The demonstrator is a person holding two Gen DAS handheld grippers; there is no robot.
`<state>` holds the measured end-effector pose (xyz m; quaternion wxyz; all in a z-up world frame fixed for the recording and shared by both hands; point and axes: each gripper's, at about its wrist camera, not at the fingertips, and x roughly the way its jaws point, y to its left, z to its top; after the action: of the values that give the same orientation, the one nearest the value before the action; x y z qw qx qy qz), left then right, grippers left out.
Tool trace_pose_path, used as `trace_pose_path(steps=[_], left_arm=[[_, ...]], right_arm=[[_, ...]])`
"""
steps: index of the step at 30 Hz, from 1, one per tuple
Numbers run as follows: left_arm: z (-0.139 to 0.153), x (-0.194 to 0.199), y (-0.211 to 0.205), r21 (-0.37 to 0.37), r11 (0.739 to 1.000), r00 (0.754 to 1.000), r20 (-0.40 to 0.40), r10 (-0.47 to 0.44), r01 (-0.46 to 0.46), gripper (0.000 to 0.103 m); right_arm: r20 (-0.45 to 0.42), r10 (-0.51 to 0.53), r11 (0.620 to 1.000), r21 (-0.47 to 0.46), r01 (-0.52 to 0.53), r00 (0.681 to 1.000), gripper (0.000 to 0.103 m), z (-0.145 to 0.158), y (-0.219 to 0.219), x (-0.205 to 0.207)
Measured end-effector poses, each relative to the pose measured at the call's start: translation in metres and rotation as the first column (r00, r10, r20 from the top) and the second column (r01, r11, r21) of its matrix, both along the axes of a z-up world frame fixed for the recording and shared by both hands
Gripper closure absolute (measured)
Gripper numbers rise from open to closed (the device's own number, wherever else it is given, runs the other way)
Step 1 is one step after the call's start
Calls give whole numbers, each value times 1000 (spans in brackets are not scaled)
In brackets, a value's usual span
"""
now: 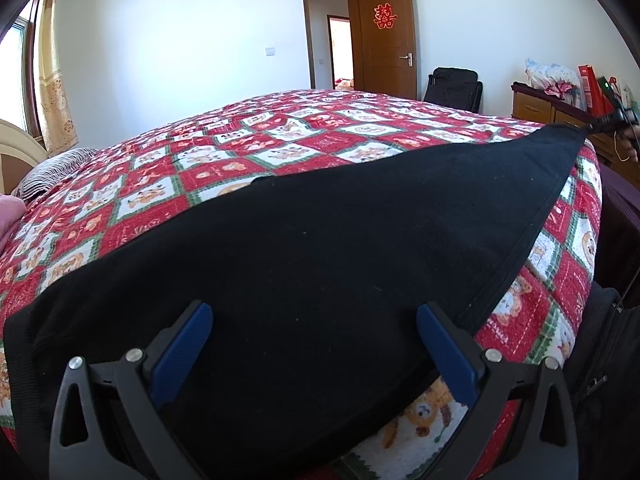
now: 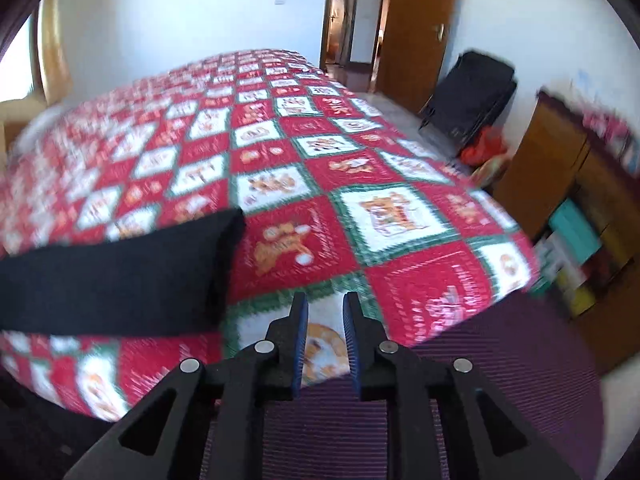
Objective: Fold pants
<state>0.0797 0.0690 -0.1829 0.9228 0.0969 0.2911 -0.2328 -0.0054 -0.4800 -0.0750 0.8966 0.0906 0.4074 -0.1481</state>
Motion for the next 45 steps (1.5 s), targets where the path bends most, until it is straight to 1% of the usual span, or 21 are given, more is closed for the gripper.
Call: trace_pose_path(steps=[2, 4, 8, 10, 12, 13, 14, 18, 21, 23, 26, 27, 29, 30, 32, 33, 35, 38, 39, 41, 45], left_arm=[[0, -1, -1, 6, 1000, 1000, 4, 5, -5, 0], [0, -1, -1, 5, 1000, 1000, 5, 6, -6, 0], [0, -1, -1, 3, 1000, 1000, 4, 5, -5, 0], [-1, -1, -1, 1, 1000, 1000, 7, 6, -6, 0], [-1, -2, -1, 2, 1000, 1000, 10, 9, -9, 0], [-1, -3, -1, 3, 1000, 1000, 11, 12, -12, 0], [-1, -4, -1, 5, 1000, 1000, 13, 17, -17, 0], [-2, -5, 1, 5, 1000, 1000, 18, 23, -23, 0], [-3, -5, 1, 7, 1000, 1000, 18, 24, -24, 0], [-3, -5, 2, 6, 1000, 999, 20, 25, -25, 0], [-2, -7, 2, 9, 999, 999, 24, 36, -36, 0], [-1, -8, 3, 10, 999, 999, 23, 44, -44, 0], [4, -11, 7, 23, 998, 998, 30, 56, -57, 0], [8, -13, 10, 32, 997, 997, 44, 66, -67, 0], [18, -16, 24, 58, 993, 991, 83, 102, -107, 0], [25, -17, 38, 71, 986, 984, 108, 143, -151, 0], [33, -14, 64, 76, 969, 967, 126, 224, -234, 0], [38, -3, 122, 48, 913, 912, 96, 399, -405, 0], [38, 1, 146, 18, 887, 885, 70, 460, -462, 0], [36, 6, 172, -28, 860, 861, 12, 509, -509, 3], [17, 24, 196, -80, 847, 848, -120, 516, -526, 23]], right_arm=[[44, 1, 995, 98, -6, 999, 65, 3, 0, 12], [49, 32, 986, 160, -39, 998, 65, -2, 11, 28], [-19, 40, 982, 183, -36, 999, 65, -15, 22, 72], [-32, 22, 972, 235, -14, 999, 64, -25, 13, 90], [-49, 6, 958, 285, 8, 999, 66, -36, 5, 101], [-40, 18, 956, 292, -5, 999, 74, -37, 6, 103], [-26, 36, 957, 289, -27, 999, 96, -35, 10, 104], [40, 67, 979, 190, -74, 997, 98, -13, 29, 101], [76, 63, 988, 136, -73, 995, 99, -4, 32, 104], [61, 55, 988, 140, -63, 997, 99, -9, 28, 109], [-35, 60, 987, 154, -54, 998, 99, -33, 22, 120], [-63, 55, 990, 136, -46, 997, 98, -40, 21, 121], [-39, 42, 991, 127, -36, 998, 90, -41, 21, 114], [-30, 30, 991, 134, -26, 999, 76, -40, 19, 109], [1, 12, 989, 150, -12, 1000, 55, -35, 17, 99], [17, -11, 991, 130, 8, 1000, 51, -31, 19, 92], [48, -30, 997, 75, 26, 998, 51, -22, 26, 81], [103, -8, 998, 57, 3, 995, 50, -12, 42, 71], [117, 6, 998, 53, -12, 993, 50, -9, 49, 70], [137, 37, 998, 39, -43, 990, 50, -4, 66, 70], [157, 127, 991, 11, -130, 979, 49, 1, 111, 78]])
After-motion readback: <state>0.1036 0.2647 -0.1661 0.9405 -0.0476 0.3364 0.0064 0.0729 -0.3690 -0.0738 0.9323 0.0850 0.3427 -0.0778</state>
